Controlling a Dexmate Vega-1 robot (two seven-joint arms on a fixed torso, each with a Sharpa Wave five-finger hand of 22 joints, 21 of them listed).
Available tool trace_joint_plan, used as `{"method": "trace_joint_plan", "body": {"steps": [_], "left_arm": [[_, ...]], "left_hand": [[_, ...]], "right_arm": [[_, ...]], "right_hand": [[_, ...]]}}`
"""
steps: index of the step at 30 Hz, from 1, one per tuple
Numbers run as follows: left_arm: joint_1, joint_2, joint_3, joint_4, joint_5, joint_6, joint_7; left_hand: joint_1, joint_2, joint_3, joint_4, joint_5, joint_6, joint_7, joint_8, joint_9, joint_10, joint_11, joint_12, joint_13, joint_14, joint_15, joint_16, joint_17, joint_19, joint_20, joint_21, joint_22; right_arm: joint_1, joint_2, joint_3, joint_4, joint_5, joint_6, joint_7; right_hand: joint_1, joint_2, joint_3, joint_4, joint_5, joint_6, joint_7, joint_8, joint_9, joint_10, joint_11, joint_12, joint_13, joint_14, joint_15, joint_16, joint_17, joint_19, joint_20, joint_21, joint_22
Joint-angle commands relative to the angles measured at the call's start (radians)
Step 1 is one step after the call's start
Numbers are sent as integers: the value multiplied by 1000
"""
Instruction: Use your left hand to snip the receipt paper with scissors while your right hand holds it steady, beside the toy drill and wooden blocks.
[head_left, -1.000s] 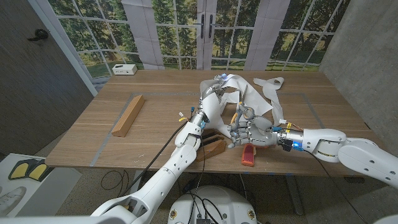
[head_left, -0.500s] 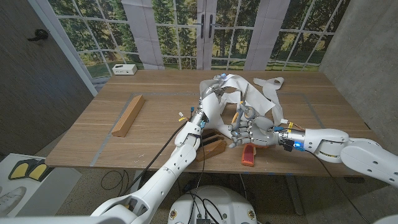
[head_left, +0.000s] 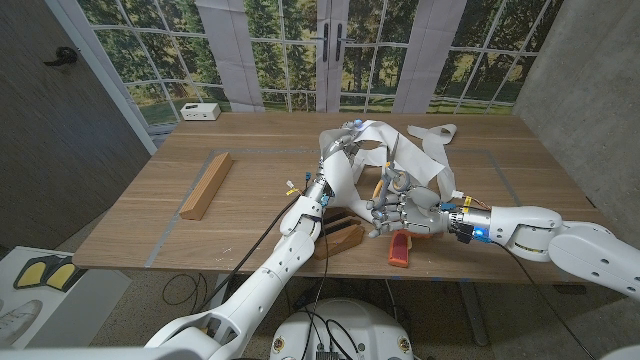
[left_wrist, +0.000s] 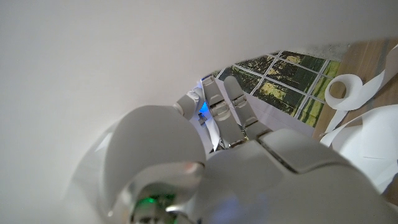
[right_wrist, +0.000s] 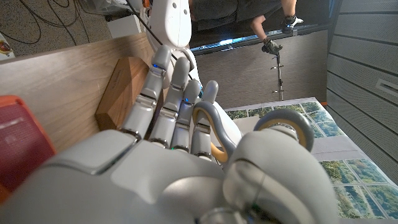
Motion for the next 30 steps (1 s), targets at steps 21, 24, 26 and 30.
{"method": "trace_joint_plan", "body": {"steps": [21, 24, 26, 30], "left_arm": [[9, 10, -8, -2, -7, 18, -11], [10, 9, -9, -1, -9, 20, -10], [9, 9, -9, 1, -9, 21, -12], [10, 11, -10, 1, -10, 24, -10]], "left_hand": [[11, 0, 1, 1, 1, 12, -3, -2, -2, 14, -1, -7, 5, 14, -91, 7, -2, -13, -122, 14, 1], [12, 0, 1, 0, 1, 13, -3, -2, -3, 13, -1, -8, 4, 15, -91, 7, -2, -13, -123, 15, 2], [12, 0, 1, 1, 1, 11, -3, -2, -1, 13, -1, -9, 3, 16, -91, 8, -2, -13, -122, 16, 2], [12, 0, 1, 0, 1, 10, -4, -1, 0, 15, -1, -8, 5, 17, -92, 8, -2, -14, -123, 17, 2]], "right_arm": [[-24, 2, 14, -17, -1, 3, -21], [-29, 3, 17, -17, 0, 4, -23], [-33, 3, 19, -17, -2, 7, -23], [-40, 3, 24, -19, -1, 9, -26]], "right_hand": [[106, 70, 58, -45, -2, 57, 4, -26, -17, 19, -4, 9, -6, 17, -21, 3, 6, 12, -1, -11, 3], [136, 85, 76, -60, -8, 61, 4, -28, -16, 24, -9, 9, -9, 19, -26, 3, 4, 12, -3, -12, 4], [146, 87, 80, -65, -13, 65, 3, -29, -15, 30, -9, 11, -10, 20, -24, 3, 5, 13, -2, -12, 4], [171, 92, 94, -79, -26, 80, -3, -31, -17, 40, -15, 12, -15, 26, -26, 6, 8, 15, -4, -11, 4]]}}
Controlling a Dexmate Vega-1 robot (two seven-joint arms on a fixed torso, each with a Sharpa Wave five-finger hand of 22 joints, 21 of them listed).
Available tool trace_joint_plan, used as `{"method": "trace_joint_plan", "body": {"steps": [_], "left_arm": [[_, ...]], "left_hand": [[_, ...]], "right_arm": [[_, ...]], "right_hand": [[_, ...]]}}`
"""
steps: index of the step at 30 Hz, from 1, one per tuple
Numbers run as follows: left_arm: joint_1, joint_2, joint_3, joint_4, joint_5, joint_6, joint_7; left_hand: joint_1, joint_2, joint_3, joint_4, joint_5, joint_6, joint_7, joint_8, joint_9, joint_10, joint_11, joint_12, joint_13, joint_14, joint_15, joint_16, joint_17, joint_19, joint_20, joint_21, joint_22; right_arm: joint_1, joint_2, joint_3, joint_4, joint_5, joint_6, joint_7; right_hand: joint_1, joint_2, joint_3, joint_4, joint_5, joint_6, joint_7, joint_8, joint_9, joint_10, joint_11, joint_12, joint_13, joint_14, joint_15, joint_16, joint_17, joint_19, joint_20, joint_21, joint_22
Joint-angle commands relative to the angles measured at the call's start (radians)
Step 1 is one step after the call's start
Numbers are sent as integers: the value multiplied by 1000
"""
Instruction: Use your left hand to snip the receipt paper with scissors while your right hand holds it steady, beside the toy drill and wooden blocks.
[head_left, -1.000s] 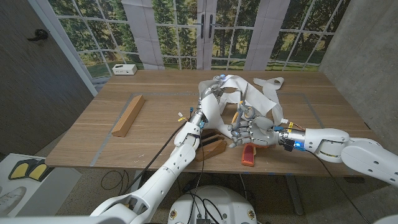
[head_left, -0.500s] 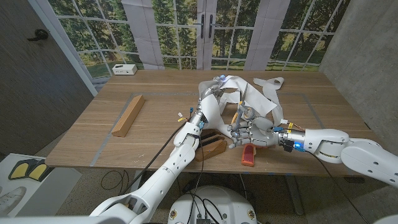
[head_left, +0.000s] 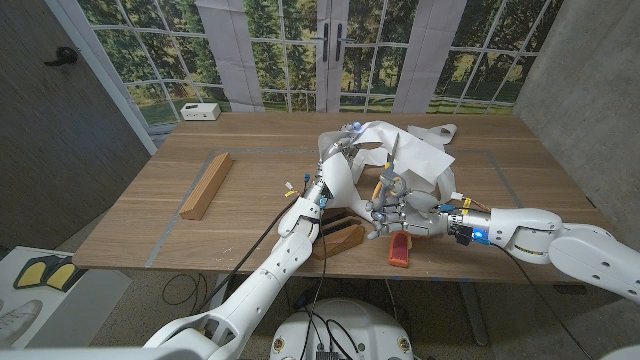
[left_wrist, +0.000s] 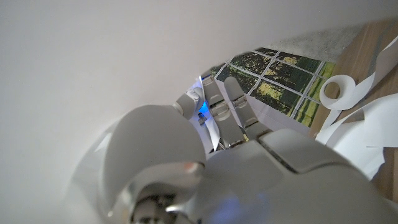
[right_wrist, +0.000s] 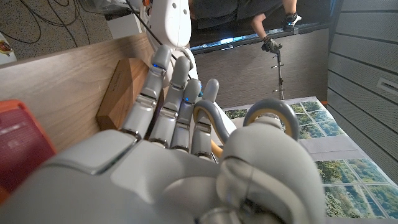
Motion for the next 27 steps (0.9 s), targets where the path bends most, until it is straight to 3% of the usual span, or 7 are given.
{"method": "trace_joint_plan", "body": {"steps": [1, 16, 19, 23, 25, 27], "left_arm": [[2, 2, -3, 2, -4, 7, 0], [1, 24, -1, 6, 5, 9, -27], [2, 27, -3, 6, 5, 10, -30], [2, 27, -5, 8, 2, 11, -32], [2, 28, -6, 8, 1, 11, -34], [1, 29, -6, 7, 2, 11, -34]], "left_hand": [[13, 1, 1, 1, 2, 6, 0, -1, 3, 8, -1, -2, 4, 7, -87, 9, 3, -3, -126, 8, 2], [13, 1, 3, 2, 1, 9, -4, -2, -2, 10, -1, -3, 6, 7, -87, 8, 1, -6, -125, 12, 1], [14, 1, 3, 1, 1, 11, -4, -3, -4, 10, -1, -4, 6, 7, -88, 8, 1, -7, -125, 12, 1], [14, 1, 3, 1, 1, 9, -7, -3, -3, 10, -1, -5, 6, 8, -88, 8, 1, -8, -125, 13, 1], [14, 1, 3, 2, 1, 8, -5, -4, -5, 10, -1, -5, 6, 7, -88, 8, 1, -8, -125, 13, 1], [14, 1, 3, 2, 1, 9, -4, -4, -5, 11, -1, -5, 6, 7, -88, 8, 1, -8, -124, 14, 1]], "right_arm": [[-18, 0, 12, -5, 3, 5, -9], [-3, 4, 6, -12, -8, -7, -32], [0, 3, 5, -13, -8, -10, -36], [5, -1, 4, -19, -14, -15, -44], [10, -2, 1, -20, -14, -18, -43], [10, -5, 3, -25, -20, -18, -52]], "right_hand": [[30, 4, 14, -12, -12, 29, 9, -2, 2, 20, -6, 6, -3, 19, -21, 5, 4, 6, -7, -1, 4], [108, 23, 64, -54, -36, 79, -13, 4, 8, 63, -32, 16, -13, 44, -51, 14, 13, 9, -19, 1, 7], [145, 31, 90, -74, -38, 100, -26, 8, 8, 82, -44, 23, -14, 64, -70, 22, 20, 12, -28, 3, 7], [210, 41, 143, -108, -33, 141, -46, 18, 13, 120, -70, 32, -22, 91, -97, 26, 29, 6, -39, 5, 10], [237, 43, 168, -122, -29, 151, -56, 22, 17, 128, -77, 35, -21, 99, -105, 25, 33, 15, -61, 11, 12], [287, 54, 216, -145, -16, 158, -65, 23, 21, 135, -91, 41, -16, 104, -115, 23, 43, 11, -78, 15, 14]]}}
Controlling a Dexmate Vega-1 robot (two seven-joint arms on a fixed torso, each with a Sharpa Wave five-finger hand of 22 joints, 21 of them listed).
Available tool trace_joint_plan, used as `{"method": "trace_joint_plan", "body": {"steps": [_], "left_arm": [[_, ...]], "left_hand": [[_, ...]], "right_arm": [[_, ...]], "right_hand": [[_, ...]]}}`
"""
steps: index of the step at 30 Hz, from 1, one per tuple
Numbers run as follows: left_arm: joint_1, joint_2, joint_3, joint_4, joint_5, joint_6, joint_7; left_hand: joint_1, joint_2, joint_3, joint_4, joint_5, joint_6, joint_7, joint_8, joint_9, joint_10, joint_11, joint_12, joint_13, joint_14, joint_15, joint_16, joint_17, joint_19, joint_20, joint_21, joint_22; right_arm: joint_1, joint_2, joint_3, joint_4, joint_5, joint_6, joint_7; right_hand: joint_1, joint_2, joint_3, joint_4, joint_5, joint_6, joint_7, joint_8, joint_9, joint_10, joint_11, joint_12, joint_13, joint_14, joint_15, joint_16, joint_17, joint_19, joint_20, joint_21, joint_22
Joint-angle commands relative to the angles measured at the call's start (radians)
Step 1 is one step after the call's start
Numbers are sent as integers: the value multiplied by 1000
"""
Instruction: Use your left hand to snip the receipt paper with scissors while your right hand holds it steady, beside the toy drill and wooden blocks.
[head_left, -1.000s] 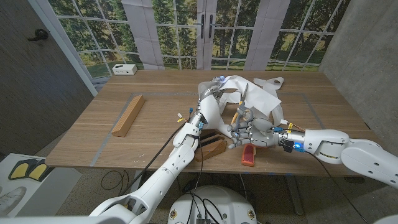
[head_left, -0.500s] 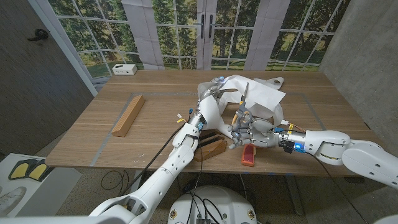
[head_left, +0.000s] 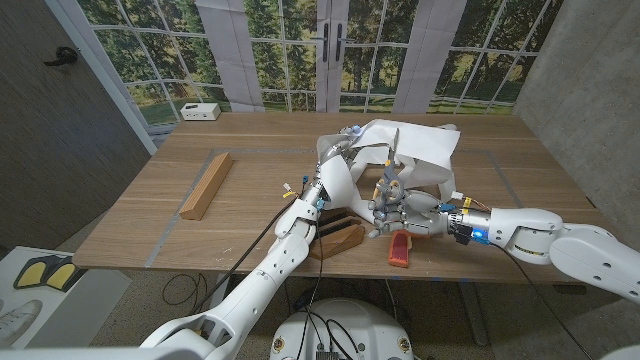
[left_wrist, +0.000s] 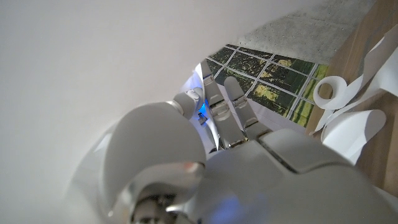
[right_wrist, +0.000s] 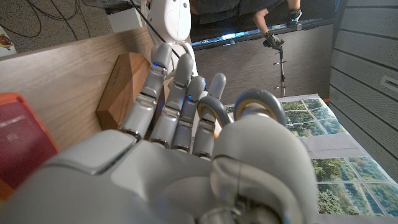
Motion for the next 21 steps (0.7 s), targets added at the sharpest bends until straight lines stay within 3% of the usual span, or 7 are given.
{"method": "trace_joint_plan", "body": {"steps": [1, 3, 5, 11, 21], "left_arm": [[-2, 8, -5, 3, -3, 4, -11], [-2, 8, -5, 3, -1, 2, -11], [-1, 9, -6, 1, -1, 3, -9], [1, 13, -9, -2, -2, 6, -4], [6, 16, -15, 8, -8, 10, -2]], "left_hand": [[11, -2, 4, 2, 1, 5, -2, -3, 2, 11, -1, -5, 2, 7, -88, 2, 0, -3, -118, 6, 1], [11, -2, 4, 2, 1, 6, -3, -3, 1, 11, -1, -6, 2, 8, -88, 2, 0, -3, -118, 7, 1], [11, -2, 4, 2, 1, 6, -3, -4, 1, 10, -2, -6, 1, 8, -88, 2, 0, -4, -118, 7, 1], [11, -2, 4, 2, 1, 9, -4, -3, 0, 12, -2, -7, 1, 8, -88, 2, 0, -5, -117, 8, 0], [11, -3, 6, 2, 1, 9, -4, -2, 0, 14, -2, -8, 1, 8, -88, 1, -1, -7, -116, 8, 0]], "right_arm": [[14, -8, -5, -14, -14, -12, -22], [13, -10, -4, -18, -15, -15, -31], [10, -12, -2, -21, -12, -17, -39], [6, -17, 3, -24, -11, -22, -49], [10, -10, -4, -22, -3, -28, -56]], "right_hand": [[84, 17, 76, -38, 23, 23, -19, 14, 14, 25, -20, 16, 8, 30, -86, 6, 16, 3, -32, 13, 6], [143, 23, 145, -58, 46, 42, -32, 19, 18, 43, -44, 19, 4, 48, -103, -2, 23, -2, -49, 22, 11], [181, 26, 201, -64, 65, 48, -43, 21, 24, 43, -56, 24, 13, 58, -113, -13, 26, -12, -57, 29, 15], [191, 18, 248, -55, 84, 52, -41, 30, 42, 49, -54, 31, 23, 71, -119, -27, 28, -12, -62, 44, 20], [186, 7, 283, -46, 104, 53, -41, 34, 53, 51, -58, 30, 28, 81, -119, -45, 30, -17, -63, 58, 23]]}}
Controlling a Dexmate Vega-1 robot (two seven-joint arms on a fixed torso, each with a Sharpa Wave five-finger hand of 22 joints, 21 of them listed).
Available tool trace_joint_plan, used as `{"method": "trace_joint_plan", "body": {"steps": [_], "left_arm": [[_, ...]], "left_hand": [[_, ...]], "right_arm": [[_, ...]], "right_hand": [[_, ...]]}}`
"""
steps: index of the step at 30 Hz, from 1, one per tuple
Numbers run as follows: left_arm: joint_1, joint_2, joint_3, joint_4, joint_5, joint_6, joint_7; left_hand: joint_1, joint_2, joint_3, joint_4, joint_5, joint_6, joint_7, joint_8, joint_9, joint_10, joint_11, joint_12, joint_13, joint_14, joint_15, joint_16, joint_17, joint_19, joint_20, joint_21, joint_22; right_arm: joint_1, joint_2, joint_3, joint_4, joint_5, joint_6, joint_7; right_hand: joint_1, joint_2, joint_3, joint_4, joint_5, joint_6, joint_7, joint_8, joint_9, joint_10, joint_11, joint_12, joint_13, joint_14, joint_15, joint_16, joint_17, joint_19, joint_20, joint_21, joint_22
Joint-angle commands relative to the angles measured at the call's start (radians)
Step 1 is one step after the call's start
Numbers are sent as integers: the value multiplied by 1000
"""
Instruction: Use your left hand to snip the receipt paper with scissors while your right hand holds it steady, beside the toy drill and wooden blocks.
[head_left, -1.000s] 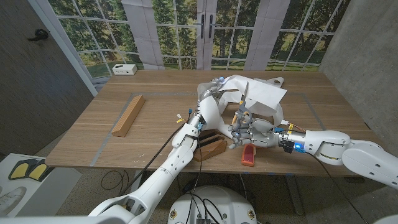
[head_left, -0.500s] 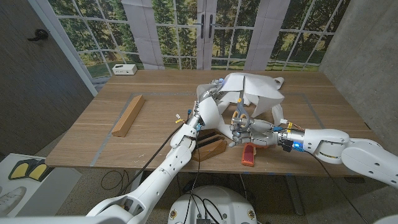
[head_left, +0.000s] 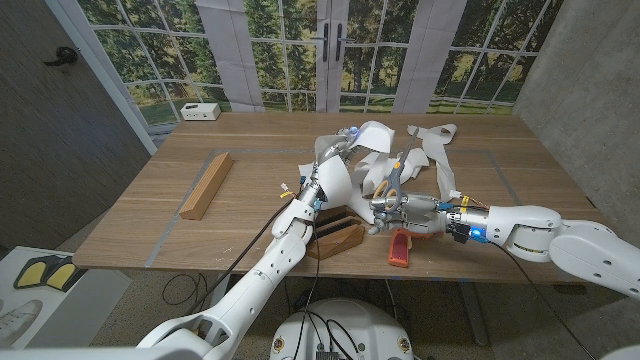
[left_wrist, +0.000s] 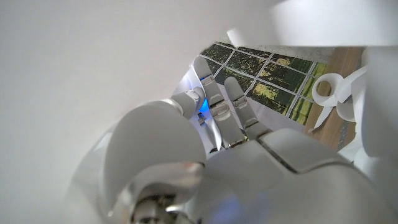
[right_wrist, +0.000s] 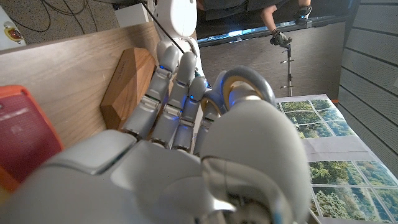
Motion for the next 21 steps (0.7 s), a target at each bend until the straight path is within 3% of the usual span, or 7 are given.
{"method": "trace_joint_plan", "body": {"steps": [1, 14, 21], "left_arm": [[7, 6, -7, 7, -7, 6, 5], [35, 23, -41, -34, -10, -28, 33], [30, 42, -33, -26, 102, -167, 58]], "left_hand": [[11, -3, 5, 2, 1, 5, -3, -3, 1, 10, 2, 1, 2, 7, -90, 2, -1, -2, -121, 5, 0], [8, -4, 6, 3, 2, -4, -1, -5, 1, 4, 2, -5, 0, 3, -90, -1, -3, -7, -116, 5, 0], [2, -7, 7, 4, 5, -9, 2, -12, -6, -6, 2, -17, -10, -9, -90, -7, -6, -16, -109, 2, -2]], "right_arm": [[2, 1, -2, -2, 6, -8, -13], [14, 9, -14, -13, -13, 8, -17], [2, 6, -4, -26, -12, 18, -24]], "right_hand": [[13, 5, 29, -7, 12, 7, -3, 7, 0, 23, -25, 3, 6, 24, -104, -8, 4, -3, -4, 11, 4], [-3, -7, 56, -1, 28, 11, 0, 6, 1, 28, -24, -1, 5, 33, -103, -27, 8, -9, -4, 27, 6], [-8, -10, 65, -1, 32, 12, -2, 6, 1, 28, -23, -1, 7, 36, -104, -33, 10, -10, -4, 33, 6]]}}
